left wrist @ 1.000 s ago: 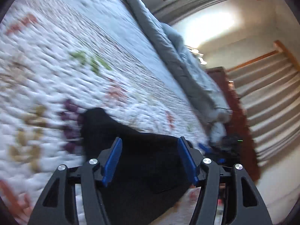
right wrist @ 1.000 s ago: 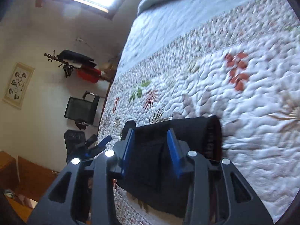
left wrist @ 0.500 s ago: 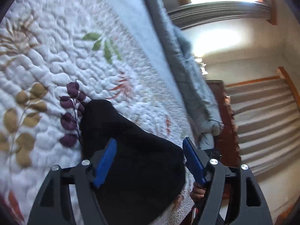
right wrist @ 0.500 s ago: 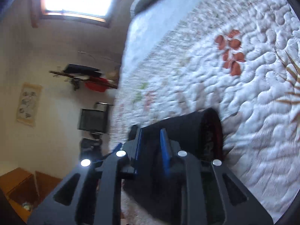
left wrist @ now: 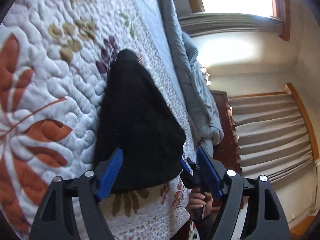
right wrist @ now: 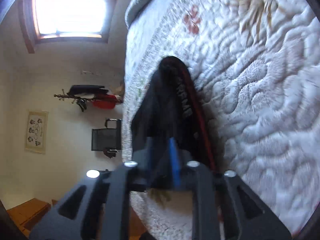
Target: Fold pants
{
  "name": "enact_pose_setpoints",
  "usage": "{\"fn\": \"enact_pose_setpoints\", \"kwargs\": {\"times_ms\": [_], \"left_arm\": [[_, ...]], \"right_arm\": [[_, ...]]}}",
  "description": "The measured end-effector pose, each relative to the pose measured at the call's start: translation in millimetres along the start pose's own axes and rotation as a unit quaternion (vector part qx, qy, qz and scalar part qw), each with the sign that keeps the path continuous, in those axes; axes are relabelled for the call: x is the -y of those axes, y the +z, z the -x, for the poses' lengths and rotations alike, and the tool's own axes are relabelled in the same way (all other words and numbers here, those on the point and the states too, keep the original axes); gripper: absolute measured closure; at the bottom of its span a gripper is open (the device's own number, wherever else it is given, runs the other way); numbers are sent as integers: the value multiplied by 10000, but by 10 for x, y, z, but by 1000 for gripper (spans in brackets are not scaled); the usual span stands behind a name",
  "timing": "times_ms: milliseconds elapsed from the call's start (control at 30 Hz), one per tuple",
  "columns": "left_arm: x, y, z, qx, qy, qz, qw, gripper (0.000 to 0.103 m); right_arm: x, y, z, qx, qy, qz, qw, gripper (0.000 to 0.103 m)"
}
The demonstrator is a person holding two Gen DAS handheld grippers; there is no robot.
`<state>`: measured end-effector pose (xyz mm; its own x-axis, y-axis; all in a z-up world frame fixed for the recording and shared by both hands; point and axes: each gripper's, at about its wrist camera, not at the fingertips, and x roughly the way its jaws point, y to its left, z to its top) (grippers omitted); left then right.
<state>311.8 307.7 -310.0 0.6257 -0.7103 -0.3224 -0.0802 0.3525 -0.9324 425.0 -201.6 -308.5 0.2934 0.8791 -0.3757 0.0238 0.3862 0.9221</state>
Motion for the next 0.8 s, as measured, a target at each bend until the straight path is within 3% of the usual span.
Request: {"fn": "enact_pose_setpoints", "kwargs": {"times_ms": [67, 167, 300, 367, 467, 633, 733, 800], "left_arm": [[115, -105, 232, 177, 4, -10, 9998, 12], [342, -356, 621, 375, 101, -155, 9991, 7], [686, -909, 1089, 429, 553, -447, 9965, 4], [873, -1179, 1221, 413, 944, -674, 9924, 4], [1155, -1669, 1451, 497, 1585, -1180, 9790, 4], [1753, -2466, 1707, 703, 2692, -2201, 9350, 4], [2096, -2830, 1852, 1060, 3299, -2655, 8997, 4], [2289, -3028, 1953, 1231, 3480, -2908, 8827, 4]], "right_arm": [[-176, -195, 239, 193, 25, 145, 9997, 74], [-487, -708, 668, 604, -374, 488, 9963, 51], [-790, -1466, 990, 802, -873, 884, 9890, 20], [-913, -1871, 1163, 870, -1036, 1076, 9849, 13], [-1075, -2376, 1339, 941, -1390, 1253, 9778, 10], [-1285, -3034, 1663, 1329, -2213, 1234, 9582, 8], [-1497, -3315, 1774, 1522, -2488, 1662, 9420, 6], [-1705, -3522, 1860, 1588, -2708, 2020, 9277, 6]]}}
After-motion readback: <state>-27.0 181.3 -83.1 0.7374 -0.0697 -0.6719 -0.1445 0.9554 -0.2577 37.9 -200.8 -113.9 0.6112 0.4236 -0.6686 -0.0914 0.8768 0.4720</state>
